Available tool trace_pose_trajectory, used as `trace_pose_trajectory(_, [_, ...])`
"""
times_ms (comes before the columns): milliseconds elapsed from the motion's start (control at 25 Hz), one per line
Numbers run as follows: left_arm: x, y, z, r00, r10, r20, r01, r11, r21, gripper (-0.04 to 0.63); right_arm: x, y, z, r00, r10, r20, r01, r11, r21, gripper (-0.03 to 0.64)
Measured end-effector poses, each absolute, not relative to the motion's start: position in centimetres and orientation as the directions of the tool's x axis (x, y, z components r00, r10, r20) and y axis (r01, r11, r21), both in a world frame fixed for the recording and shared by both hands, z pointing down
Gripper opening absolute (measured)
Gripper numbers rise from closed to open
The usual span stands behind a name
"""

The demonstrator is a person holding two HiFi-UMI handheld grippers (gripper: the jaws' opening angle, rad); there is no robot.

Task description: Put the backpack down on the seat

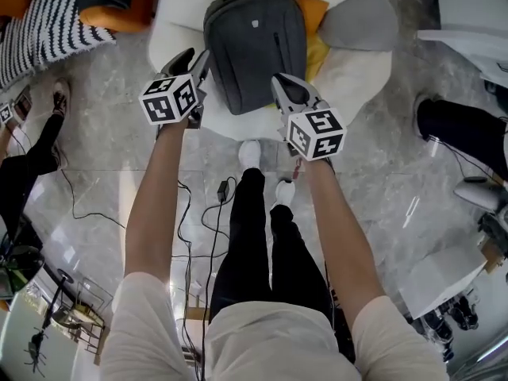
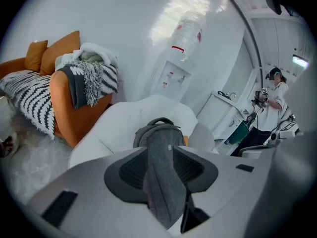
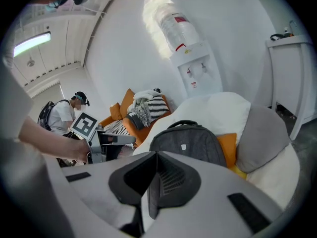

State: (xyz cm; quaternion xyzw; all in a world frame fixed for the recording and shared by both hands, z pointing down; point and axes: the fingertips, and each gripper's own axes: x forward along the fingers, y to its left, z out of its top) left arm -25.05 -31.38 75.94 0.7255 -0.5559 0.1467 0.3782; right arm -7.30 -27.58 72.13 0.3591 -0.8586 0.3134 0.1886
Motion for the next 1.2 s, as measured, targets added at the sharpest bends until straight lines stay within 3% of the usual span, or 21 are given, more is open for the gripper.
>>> trace_pose_trajectory(480, [-19.1,-24.7,65.4,0.356,-0.709,0.608,-0.916,-0.137,0.377,0.028,-0.7,-22.0,63.3,-0.651,-0.538,0.535,-0.755,0.527,-0.390,0.025])
trace_pose_trajectory(1200, [-8.5,-11.7,47.3,0.383,-0.750,0.539,-0.917,-0.236,0.323,0.017,10.4,-9.9,47.2,-0.681,-0.569,0.461,-0.731,0.573,-0.372,0.025])
